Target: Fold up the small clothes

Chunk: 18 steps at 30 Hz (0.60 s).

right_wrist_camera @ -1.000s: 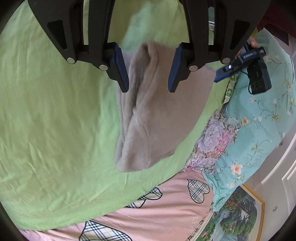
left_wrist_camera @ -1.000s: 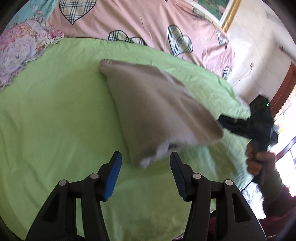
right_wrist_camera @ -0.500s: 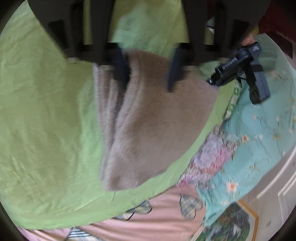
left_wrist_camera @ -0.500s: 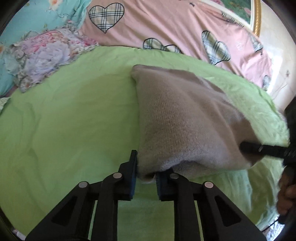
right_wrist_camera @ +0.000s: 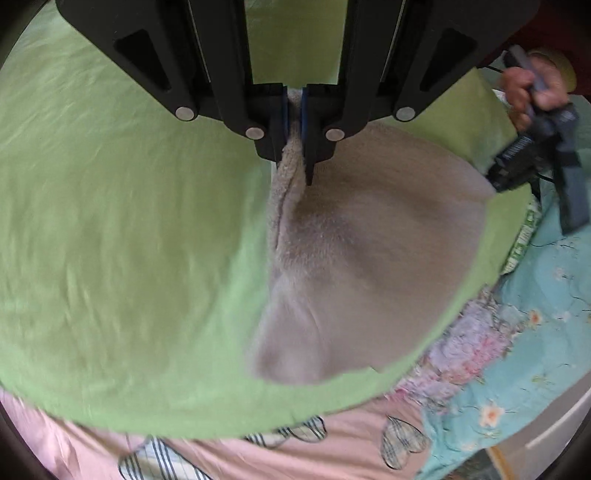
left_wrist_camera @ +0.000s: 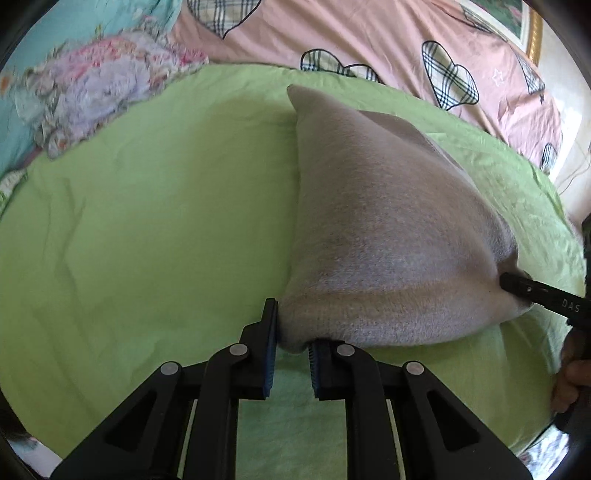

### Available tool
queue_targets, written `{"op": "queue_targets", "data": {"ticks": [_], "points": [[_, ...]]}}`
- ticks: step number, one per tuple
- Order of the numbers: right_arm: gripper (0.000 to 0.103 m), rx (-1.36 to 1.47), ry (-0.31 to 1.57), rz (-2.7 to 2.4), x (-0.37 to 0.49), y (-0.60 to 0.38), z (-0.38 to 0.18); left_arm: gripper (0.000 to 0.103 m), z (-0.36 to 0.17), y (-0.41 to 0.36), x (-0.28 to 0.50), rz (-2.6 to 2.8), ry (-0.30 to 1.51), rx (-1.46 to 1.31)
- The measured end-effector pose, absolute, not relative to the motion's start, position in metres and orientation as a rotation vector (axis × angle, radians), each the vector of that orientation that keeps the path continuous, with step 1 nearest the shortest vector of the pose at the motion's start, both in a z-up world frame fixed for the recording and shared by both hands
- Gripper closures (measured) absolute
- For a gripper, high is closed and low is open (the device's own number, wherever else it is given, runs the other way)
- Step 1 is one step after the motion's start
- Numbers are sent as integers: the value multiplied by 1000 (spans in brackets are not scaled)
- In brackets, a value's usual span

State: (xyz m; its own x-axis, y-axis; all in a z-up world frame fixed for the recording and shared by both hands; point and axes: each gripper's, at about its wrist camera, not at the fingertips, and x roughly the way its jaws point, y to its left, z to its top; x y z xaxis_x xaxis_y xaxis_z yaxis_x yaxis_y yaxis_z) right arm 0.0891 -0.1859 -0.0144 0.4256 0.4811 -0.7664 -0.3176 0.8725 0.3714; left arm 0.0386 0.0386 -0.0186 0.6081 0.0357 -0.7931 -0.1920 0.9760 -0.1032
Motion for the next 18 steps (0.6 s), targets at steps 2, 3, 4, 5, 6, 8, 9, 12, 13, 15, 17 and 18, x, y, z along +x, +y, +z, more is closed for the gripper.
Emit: {"op": "queue_targets", "data": {"ticks": [2, 3, 4, 5, 6, 8, 9, 12, 13, 15, 17, 18], "points": [[98, 210, 1014, 494, 90, -188, -15, 89, -22, 41, 40, 127, 916, -205], [98, 205, 1015, 488, 91, -186, -16, 89, -22, 42, 41, 123, 920, -215], [98, 196, 1014, 481, 91, -184, -17, 89, -22, 43, 41, 119, 922, -223], [98, 186, 1013, 473, 92, -183, -17, 88, -22, 45, 41, 112, 923, -232], [98, 189, 1012, 468, 93, -183, -17, 87, -22, 47, 41, 97, 927, -244], [98, 204, 1001, 457, 93, -183, -15, 83, -22, 53, 39, 63, 936, -266], [94, 207, 1000, 444, 92, -184, -16, 83, -22, 55, 37, 35, 947, -272], [67, 228, 1008, 399, 88, -194, -12, 83, -13, 59, 24, -40, 970, -241], [67, 245, 1006, 398, 85, -199, -8, 85, -9, 61, 17, -76, 973, -238], [67, 290, 989, 402, 78, -212, 4, 85, 0, 65, 6, -135, 966, -238], [67, 325, 941, 394, 71, -224, 23, 85, 15, 65, 2, -193, 933, -243], [67, 330, 919, 394, 71, -226, 30, 85, 24, 63, 7, -221, 905, -248]]}}
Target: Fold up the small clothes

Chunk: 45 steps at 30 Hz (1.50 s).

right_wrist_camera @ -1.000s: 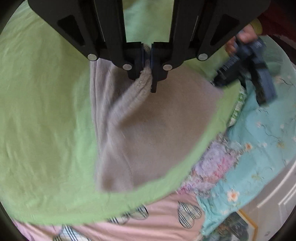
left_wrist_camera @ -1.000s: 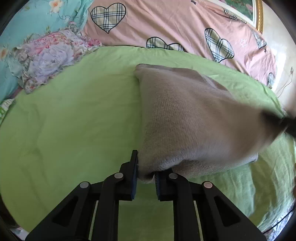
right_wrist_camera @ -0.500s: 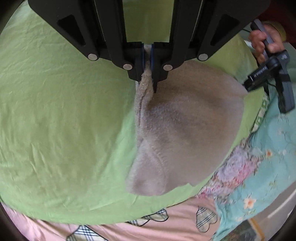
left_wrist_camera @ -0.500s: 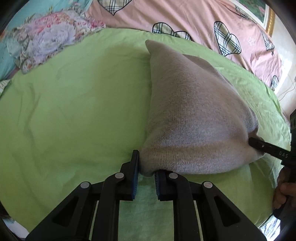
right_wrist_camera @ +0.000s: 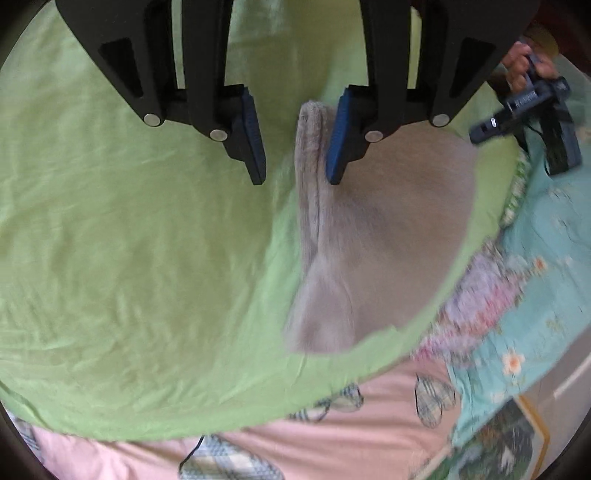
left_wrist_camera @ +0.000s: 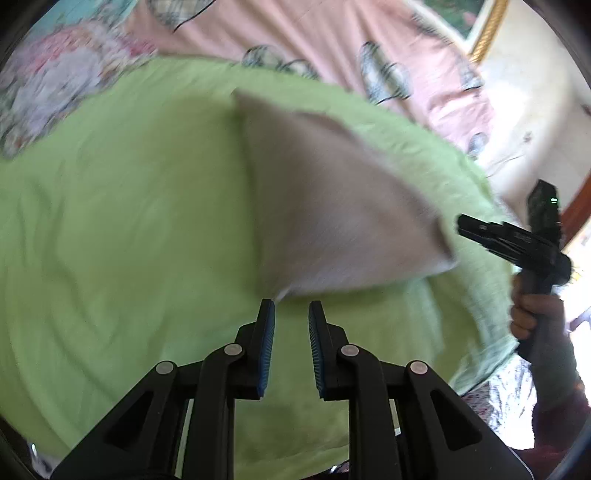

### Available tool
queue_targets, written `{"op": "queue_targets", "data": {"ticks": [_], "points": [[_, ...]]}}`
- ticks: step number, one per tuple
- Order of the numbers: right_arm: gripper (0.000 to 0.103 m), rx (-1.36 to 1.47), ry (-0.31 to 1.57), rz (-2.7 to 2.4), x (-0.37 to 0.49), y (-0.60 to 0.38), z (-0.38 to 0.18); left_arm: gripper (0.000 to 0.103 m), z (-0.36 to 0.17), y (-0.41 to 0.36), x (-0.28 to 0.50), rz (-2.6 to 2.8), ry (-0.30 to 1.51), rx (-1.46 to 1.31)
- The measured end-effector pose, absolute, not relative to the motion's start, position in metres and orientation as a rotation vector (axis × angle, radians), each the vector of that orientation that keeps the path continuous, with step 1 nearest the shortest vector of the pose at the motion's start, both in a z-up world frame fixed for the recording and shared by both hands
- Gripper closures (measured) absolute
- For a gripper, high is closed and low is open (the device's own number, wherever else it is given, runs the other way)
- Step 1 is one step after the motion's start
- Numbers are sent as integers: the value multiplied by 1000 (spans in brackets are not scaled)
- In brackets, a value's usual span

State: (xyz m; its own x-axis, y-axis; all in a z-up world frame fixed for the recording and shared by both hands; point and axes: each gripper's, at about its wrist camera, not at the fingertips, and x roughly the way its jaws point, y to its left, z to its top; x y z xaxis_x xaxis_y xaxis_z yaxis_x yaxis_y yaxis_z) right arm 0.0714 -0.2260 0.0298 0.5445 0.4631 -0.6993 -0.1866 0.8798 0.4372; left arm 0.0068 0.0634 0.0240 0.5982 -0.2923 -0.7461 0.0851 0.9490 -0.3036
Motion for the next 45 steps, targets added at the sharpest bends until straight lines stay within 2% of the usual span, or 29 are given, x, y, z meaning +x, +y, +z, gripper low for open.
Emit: {"op": "queue_targets", "data": {"ticks": [6, 9, 10, 12, 20, 25, 34, 38, 42, 45], "points": [[67, 311, 835, 506, 94, -181, 57, 84, 60, 40, 68, -321, 767, -287], [67, 297, 876, 529, 114, -152, 45, 83, 49, 29, 110, -281, 819, -241], [67, 291, 893, 527, 118, -148, 40, 91, 40, 28, 125, -235, 866, -202], [67, 279, 927, 512, 127, -141, 28, 96, 28, 27, 138, -195, 906, -146], [71, 155, 977, 453, 164, -117, -1, 101, 4, 36, 153, -179, 898, -129], [71, 162, 971, 467, 164, -118, 6, 101, 15, 37, 141, -213, 861, -146], [68, 228, 867, 546, 77, -146, 43, 98, 32, 31, 49, -277, 811, -144], [68, 219, 896, 550, 48, -151, 31, 96, 11, 30, 33, -255, 854, -154], [69, 161, 983, 459, 55, -150, 0, 97, -16, 27, 36, -229, 921, -150], [70, 208, 985, 452, 62, -157, -6, 97, -18, 22, 35, -211, 920, -136]]}}
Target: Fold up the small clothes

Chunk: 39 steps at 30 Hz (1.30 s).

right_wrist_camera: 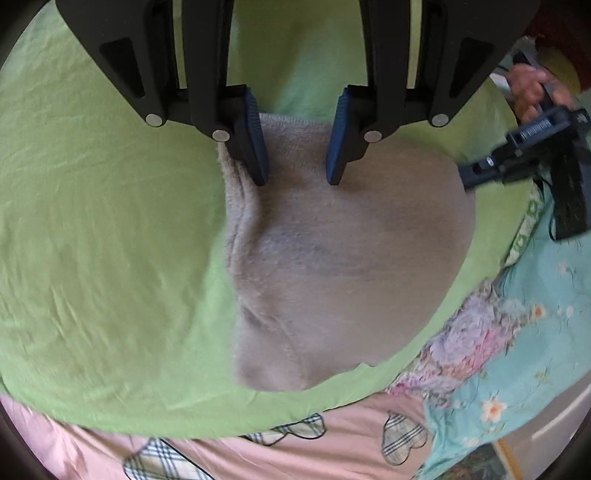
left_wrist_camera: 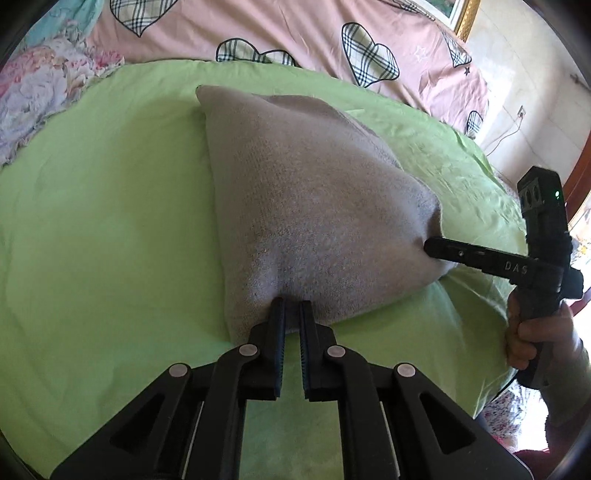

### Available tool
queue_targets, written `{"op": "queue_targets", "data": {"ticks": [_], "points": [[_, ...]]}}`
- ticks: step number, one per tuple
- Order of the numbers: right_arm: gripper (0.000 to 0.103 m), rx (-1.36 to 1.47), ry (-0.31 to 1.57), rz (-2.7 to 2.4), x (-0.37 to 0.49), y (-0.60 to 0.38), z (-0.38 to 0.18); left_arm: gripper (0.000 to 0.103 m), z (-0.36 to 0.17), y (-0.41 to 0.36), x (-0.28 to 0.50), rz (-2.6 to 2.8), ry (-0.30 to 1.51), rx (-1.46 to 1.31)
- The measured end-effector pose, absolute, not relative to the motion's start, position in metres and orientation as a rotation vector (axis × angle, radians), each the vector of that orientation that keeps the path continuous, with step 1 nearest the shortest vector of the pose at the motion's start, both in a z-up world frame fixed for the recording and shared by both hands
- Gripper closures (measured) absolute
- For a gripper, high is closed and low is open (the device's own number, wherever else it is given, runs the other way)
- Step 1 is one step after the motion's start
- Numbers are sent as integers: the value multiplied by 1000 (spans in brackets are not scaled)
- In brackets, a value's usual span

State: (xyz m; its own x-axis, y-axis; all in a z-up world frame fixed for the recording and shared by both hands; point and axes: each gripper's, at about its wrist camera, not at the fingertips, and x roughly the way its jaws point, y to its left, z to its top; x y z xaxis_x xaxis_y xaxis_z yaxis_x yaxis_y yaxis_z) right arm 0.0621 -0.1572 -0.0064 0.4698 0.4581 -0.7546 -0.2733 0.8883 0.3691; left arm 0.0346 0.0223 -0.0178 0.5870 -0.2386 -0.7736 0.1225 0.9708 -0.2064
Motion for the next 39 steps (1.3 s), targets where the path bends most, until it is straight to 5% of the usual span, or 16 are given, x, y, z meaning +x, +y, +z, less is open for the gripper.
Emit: {"op": "queue_targets", "data": {"ticks": [23, 28, 31, 39], "points": [[68, 208, 1007, 380, 38, -164, 4, 93, -10, 26, 25, -148, 975, -132], [67, 192, 987, 356, 9, -167, 23, 63, 3, 26, -2, -70, 952, -77], [55, 201, 963, 343, -6, -171, 29, 41, 10, 26, -16, -33, 931, -65], [22, 111, 867, 329, -45, -158, 44, 22, 23, 19, -44, 17, 899, 15]]}}
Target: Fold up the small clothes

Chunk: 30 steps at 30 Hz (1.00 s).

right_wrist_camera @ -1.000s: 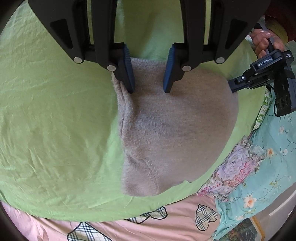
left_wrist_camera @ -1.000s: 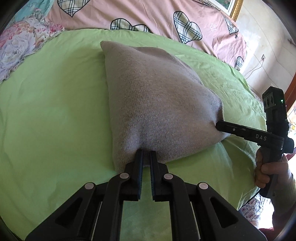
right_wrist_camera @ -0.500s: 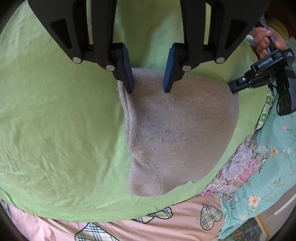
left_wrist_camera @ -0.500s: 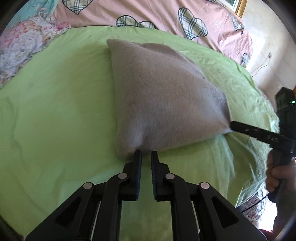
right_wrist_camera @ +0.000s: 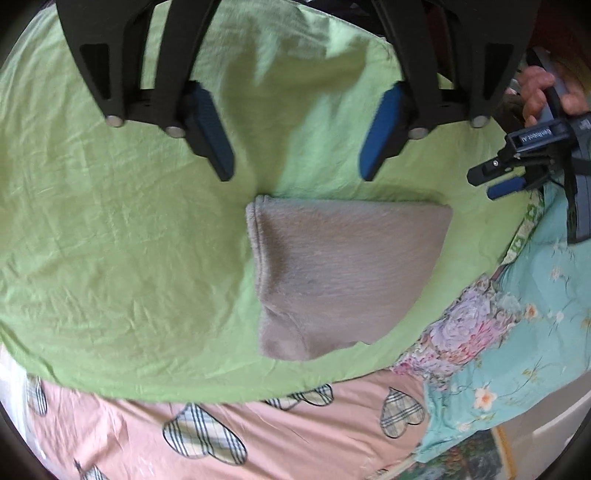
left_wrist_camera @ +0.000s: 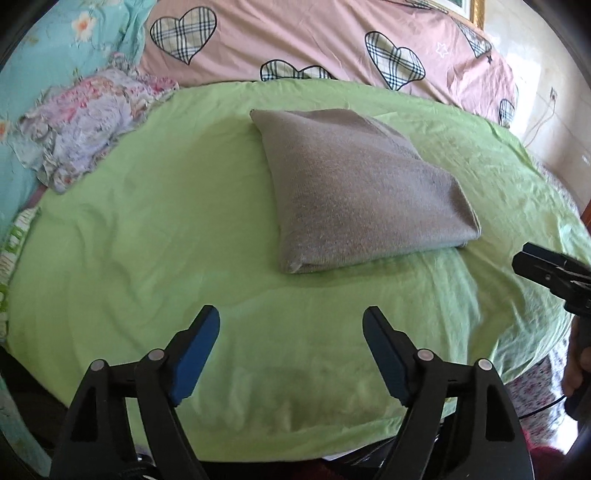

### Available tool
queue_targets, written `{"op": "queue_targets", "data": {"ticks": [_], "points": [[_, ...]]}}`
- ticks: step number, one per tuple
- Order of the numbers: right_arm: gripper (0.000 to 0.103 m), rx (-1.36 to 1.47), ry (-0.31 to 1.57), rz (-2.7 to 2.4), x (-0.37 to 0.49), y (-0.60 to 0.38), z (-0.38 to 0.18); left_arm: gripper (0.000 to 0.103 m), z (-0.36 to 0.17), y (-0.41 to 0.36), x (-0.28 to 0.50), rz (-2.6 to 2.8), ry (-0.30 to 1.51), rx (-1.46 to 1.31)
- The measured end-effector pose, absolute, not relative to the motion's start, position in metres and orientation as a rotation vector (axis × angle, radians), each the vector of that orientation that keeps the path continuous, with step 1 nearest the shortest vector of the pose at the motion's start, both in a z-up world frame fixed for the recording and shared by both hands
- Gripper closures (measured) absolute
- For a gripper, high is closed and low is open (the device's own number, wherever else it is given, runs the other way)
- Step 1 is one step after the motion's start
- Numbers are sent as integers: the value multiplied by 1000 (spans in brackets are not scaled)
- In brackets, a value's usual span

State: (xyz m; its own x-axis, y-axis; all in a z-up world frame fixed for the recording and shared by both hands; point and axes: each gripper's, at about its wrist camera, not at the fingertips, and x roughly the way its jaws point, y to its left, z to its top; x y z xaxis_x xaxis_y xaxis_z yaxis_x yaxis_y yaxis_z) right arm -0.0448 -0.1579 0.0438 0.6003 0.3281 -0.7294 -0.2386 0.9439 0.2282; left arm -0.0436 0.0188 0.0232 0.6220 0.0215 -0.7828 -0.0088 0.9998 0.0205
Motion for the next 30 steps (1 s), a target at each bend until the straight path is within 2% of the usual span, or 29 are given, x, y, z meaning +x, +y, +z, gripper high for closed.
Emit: {"op": "queue_targets", "data": {"ticks": [2, 8, 19, 30], "points": [[19, 85, 859, 343, -52, -154, 46, 18, 24, 19, -47, 18, 905, 20], [14, 62, 848, 364, -64, -146, 44, 17, 20, 20, -54, 35, 920, 34], [14, 56, 853, 382, -55, -126, 39, 10, 28, 24, -40, 58, 847, 58], [13, 5, 910, 409, -18, -106, 39, 10, 22, 20, 7, 74, 920, 75]]}}
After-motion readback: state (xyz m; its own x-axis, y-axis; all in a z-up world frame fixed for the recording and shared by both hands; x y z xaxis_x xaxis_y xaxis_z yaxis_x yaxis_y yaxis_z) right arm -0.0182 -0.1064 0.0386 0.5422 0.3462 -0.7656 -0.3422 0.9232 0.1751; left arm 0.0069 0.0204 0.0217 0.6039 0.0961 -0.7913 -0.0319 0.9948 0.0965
